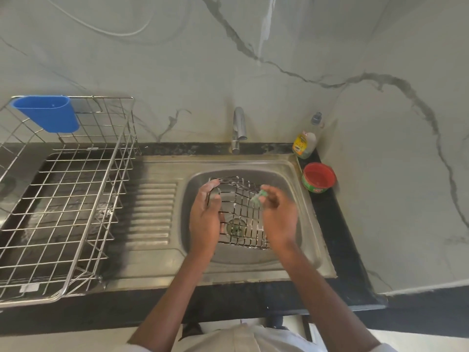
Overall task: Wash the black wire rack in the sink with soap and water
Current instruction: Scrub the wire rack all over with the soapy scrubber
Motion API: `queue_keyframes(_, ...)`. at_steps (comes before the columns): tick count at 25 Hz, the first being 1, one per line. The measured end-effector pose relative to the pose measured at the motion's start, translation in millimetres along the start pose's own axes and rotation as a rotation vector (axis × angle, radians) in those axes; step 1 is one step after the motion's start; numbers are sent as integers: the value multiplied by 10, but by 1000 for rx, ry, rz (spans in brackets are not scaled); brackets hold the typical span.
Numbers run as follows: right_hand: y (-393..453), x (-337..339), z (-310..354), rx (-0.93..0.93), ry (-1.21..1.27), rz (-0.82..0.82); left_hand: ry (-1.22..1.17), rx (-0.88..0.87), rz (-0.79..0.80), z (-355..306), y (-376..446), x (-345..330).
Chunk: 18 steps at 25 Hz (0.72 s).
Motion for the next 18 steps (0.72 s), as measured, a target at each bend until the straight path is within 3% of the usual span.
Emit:
queue_keyframes(3,349,116,149,-77,-7,32,280,-197,95,-39,68,-3)
queue_keyframes(6,633,53,208,-38,-49,252,536,-400,203,-126,157,-44)
queue_keyframes(10,779,-36,60,153,-298,424,586,-507,419,-258,319,-75)
queue_keyframes(13,733,50,173,110,-52,434,621,-566,501,-331,390,-136)
queue_keyframes(15,693,62,159,108,91,384,663,-616,469,-345,416,-132)
queue_keyframes(18,537,-14,134,148,148,219,724,-731,281,-266,344,8)
Point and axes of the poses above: each hand's wrist, its own y-axis towards the middle knuckle, its own x-axis out of the back of the hand, z = x × y, the point moved 3 cm from there along y, towards the middle knuckle, and after that the axes turned 9 degrees about -y, right-handed, at the moved point
